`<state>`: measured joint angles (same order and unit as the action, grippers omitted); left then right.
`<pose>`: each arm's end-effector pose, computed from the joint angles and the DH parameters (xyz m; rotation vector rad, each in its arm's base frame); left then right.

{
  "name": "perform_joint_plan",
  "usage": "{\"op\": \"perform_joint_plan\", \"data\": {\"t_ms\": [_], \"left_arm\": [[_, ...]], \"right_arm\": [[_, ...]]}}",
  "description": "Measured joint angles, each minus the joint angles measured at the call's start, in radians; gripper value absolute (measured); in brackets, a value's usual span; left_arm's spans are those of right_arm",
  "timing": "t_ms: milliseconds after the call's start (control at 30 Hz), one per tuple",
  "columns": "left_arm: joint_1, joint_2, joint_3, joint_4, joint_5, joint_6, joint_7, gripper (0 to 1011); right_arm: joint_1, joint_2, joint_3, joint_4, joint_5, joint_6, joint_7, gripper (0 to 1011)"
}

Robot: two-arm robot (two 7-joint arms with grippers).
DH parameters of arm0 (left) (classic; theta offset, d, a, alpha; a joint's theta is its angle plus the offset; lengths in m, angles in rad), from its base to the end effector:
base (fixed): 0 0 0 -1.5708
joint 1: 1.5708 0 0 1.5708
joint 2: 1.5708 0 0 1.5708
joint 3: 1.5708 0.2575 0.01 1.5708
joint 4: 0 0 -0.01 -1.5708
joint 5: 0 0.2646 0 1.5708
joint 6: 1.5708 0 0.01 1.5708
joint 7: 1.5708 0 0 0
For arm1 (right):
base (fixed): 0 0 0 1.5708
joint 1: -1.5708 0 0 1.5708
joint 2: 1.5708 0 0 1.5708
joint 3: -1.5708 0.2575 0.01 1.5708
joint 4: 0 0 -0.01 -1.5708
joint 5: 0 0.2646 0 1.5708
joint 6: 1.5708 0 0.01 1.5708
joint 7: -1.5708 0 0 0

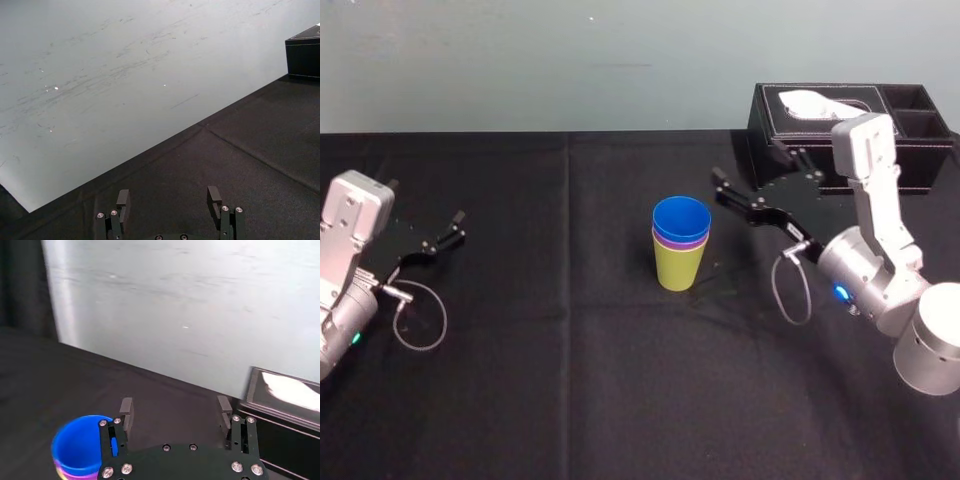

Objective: Stack the three plastic cups sequentially using one hand.

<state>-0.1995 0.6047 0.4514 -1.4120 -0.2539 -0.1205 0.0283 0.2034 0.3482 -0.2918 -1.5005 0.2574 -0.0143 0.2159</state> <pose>0.3110 0.0759 -0.2676 0.3045 -0.2850 1.2480 0.3257 -0.0212 -0.2363 -0.0604 -0.1330 -1.1058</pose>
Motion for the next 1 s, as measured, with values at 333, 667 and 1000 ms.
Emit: {"op": "perform_joint_plan", "data": {"t_ms": [333, 667, 1000], "left_arm": [[0.0, 0.0, 0.0, 0.0, 0.0, 0.0, 0.0, 1011], [0.0, 0.0, 0.0, 0.0, 0.0, 0.0, 0.0, 1011], [0.0, 0.0, 0.0, 0.0, 0.0, 0.0, 0.0, 1011]], "right_arm": [[-0.05, -0.023, 0.04, 0.001, -0.072, 0.007, -0.095, 1004], [-0.062, -0.053, 0.052, 0.06, -0.099, -0.001, -0.1, 1004], [-0.057, -0.085, 0.065, 0.113, -0.115, -0.003, -0.088, 1004]]}}
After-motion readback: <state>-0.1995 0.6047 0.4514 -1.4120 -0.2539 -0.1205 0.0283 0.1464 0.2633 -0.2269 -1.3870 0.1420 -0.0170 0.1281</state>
